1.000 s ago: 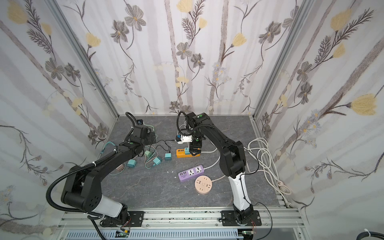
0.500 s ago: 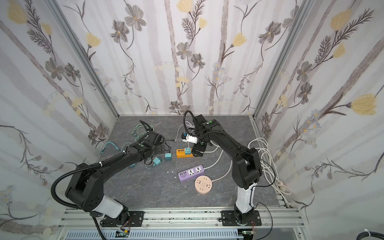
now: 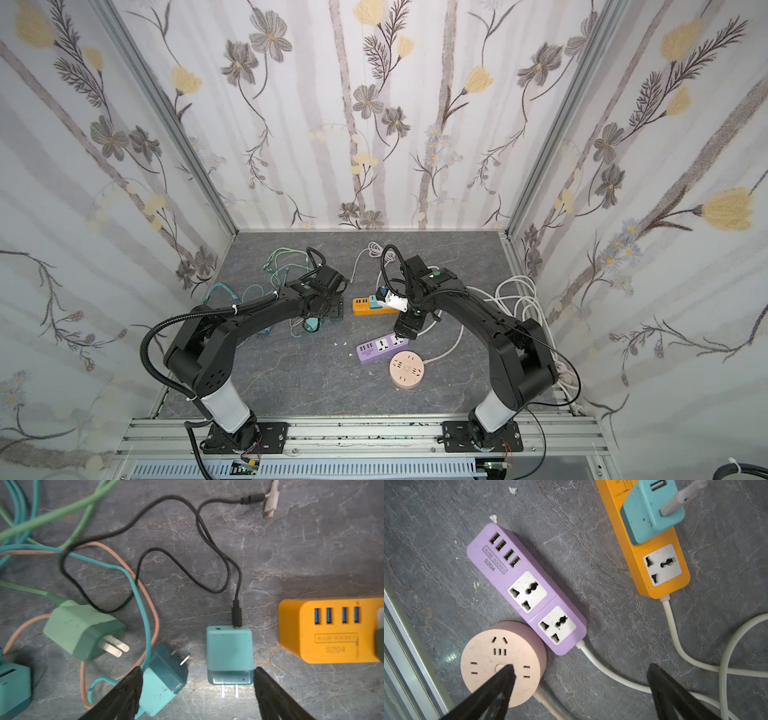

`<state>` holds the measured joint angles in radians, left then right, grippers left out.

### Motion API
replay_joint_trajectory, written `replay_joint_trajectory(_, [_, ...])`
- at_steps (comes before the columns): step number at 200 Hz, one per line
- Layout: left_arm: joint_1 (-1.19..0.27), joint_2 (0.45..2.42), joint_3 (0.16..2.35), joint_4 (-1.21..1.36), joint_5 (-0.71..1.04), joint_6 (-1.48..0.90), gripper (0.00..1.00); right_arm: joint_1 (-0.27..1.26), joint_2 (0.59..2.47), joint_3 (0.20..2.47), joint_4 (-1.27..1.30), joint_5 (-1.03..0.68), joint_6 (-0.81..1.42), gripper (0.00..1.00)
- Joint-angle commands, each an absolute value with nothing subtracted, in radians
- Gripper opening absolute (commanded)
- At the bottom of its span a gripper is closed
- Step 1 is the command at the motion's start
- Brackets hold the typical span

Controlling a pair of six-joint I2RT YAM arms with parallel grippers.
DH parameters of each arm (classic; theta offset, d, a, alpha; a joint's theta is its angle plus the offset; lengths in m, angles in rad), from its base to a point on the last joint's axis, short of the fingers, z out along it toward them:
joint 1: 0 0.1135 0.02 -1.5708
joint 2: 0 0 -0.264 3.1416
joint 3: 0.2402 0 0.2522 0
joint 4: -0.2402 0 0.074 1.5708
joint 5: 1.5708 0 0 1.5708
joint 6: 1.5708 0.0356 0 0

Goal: Insert the plug
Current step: 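Grasp a teal charger with black cable using the left gripper while the right lifts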

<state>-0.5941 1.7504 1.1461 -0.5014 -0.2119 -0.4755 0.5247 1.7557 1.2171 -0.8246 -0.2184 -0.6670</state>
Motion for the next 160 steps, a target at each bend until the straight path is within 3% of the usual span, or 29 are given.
replay_joint_trajectory(1, [-0.603, 1.792, 1.187, -0.537, -0.188, -0.482, 0.80, 0.525, 1.725, 1.174, -0.683, -0.242, -0.609, 0.99])
replay_joint_trajectory(47, [-0.640, 1.832, 1.229, -0.572, -0.219, -0.471, 0.71, 0.525, 1.724, 1.160, -0.673, -0.224, -0.594, 0.99])
replay_joint_trajectory(83, [-0.645, 1.867, 1.229, -0.575, -0.175, -0.479, 0.59, 0.525, 1.735, 1.175, -0.674, -0.222, -0.600, 0.99])
replay_joint_trajectory(160, [-0.646, 1.928, 1.253, -0.565, -0.182, -0.494, 0.52, 0.525, 1.745, 1.201, -0.690, -0.219, -0.602, 0.99])
